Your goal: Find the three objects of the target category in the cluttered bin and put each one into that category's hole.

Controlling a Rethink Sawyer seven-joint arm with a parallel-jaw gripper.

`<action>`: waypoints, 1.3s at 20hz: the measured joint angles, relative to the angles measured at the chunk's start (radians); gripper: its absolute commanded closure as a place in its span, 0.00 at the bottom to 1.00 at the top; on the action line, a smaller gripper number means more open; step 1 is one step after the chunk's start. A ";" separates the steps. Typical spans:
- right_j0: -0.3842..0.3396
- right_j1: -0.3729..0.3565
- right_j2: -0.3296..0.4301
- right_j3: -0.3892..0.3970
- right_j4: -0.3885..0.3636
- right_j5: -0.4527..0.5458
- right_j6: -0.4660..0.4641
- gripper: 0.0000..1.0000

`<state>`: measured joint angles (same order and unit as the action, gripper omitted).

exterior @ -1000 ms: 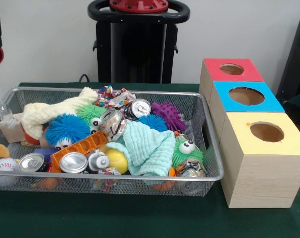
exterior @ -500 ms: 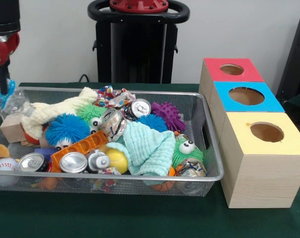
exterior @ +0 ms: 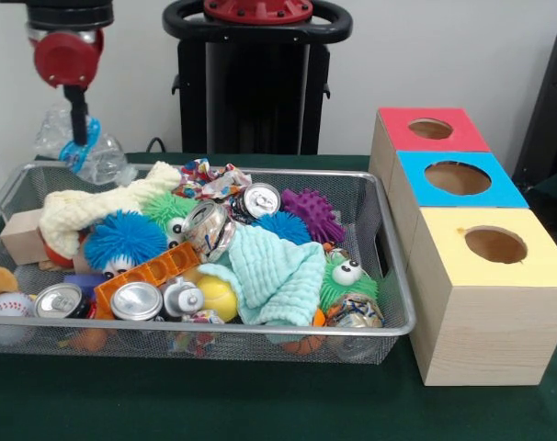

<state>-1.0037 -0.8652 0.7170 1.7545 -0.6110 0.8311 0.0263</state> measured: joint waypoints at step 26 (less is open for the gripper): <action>0.474 -0.079 -0.309 0.080 0.106 -0.071 0.392 1.00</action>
<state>-0.5298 -0.9440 0.4083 1.8343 -0.5048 0.7603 0.4183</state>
